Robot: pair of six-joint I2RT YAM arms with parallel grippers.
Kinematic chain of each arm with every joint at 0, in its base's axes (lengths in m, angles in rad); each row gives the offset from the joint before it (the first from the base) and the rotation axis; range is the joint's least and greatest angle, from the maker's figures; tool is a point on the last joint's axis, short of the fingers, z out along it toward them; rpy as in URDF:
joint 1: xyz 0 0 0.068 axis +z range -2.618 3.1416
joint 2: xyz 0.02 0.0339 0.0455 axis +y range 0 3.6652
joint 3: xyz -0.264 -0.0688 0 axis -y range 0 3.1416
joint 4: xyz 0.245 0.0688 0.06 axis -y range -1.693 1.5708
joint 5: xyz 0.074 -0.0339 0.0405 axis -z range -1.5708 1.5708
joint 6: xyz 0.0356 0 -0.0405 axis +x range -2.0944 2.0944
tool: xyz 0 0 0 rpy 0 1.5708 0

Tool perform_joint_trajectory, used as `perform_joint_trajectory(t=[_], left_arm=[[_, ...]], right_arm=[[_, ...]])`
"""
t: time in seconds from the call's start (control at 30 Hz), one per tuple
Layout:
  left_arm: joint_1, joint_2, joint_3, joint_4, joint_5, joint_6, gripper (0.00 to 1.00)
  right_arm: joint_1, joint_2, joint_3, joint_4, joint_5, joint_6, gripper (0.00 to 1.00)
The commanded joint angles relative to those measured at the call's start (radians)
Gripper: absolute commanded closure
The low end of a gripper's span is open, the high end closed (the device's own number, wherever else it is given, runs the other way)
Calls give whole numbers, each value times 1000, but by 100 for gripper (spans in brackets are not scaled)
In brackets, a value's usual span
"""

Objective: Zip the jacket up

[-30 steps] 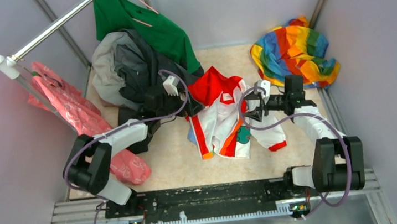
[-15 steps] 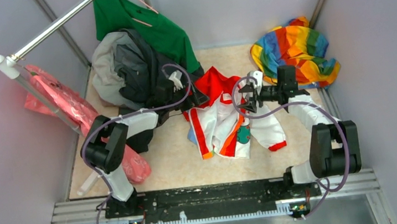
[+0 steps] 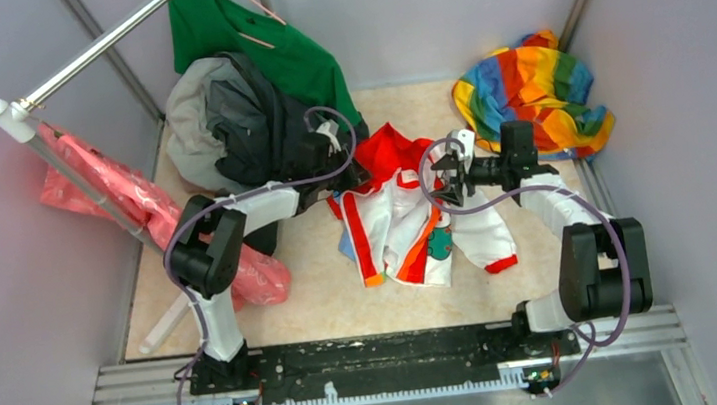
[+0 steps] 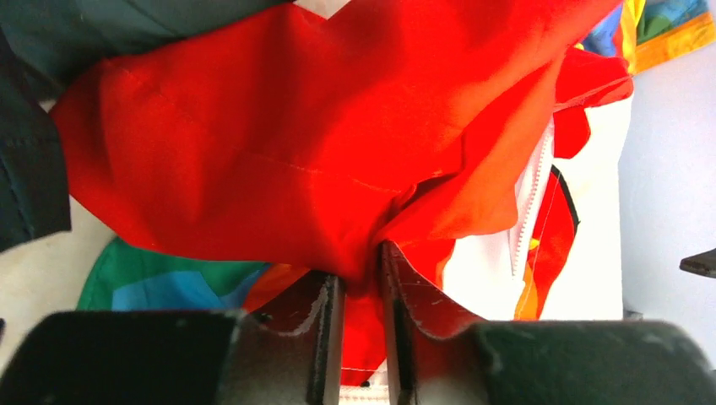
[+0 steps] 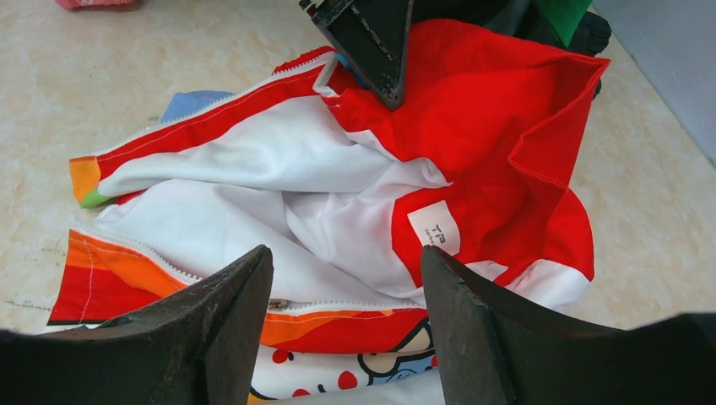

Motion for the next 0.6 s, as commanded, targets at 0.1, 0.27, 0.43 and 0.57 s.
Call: perform_joint_trajectory(t=[0.1,0.27,0.43,0.57], left_arm=[[1,-41,59,-64,-63,154,84],[1,-93,24,-30,-17,235,99],[2,-142,-6,-16,18,312,100],[1,-195,-37,-15,60,385,100]], right_arm=[[3,-37,-3,39,-29,4,35],[2,-44,-6,38,-32,9,35],[-3,-53,-6,34,-35,14,35],[-6,-59,-7,33,-49,21,35]])
